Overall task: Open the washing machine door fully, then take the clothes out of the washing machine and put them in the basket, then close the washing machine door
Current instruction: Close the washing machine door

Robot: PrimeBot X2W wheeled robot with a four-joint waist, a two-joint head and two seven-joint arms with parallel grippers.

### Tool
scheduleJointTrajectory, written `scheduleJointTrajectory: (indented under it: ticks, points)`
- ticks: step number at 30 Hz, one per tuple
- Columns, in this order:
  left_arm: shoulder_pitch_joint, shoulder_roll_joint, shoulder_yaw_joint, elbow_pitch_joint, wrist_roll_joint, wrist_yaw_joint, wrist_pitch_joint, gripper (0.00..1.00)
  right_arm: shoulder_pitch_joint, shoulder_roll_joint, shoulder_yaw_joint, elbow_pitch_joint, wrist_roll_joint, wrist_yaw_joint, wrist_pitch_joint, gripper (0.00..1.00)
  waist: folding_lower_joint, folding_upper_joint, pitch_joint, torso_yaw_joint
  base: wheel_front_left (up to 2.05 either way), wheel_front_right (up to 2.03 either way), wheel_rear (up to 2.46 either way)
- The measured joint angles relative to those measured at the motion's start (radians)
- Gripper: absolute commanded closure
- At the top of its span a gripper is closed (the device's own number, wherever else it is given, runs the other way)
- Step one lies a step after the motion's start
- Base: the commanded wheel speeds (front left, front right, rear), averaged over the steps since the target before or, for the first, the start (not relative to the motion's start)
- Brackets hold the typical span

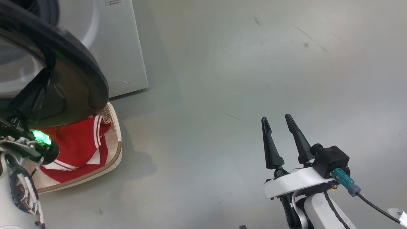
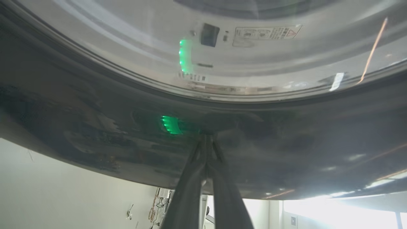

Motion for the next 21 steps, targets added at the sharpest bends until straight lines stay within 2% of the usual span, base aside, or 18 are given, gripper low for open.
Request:
scheduleJointTrajectory:
  ticks: [21]
  points:
    - [-0.152,0.0,-0.033,0.094,0.058,0.005,-0.258,1.0,0.0,0.001,0.006,-0.023,0.008,-0.013,0.0,0.0,0.0,0.0,0.046,-0.047,0.0,0.0,0.0]
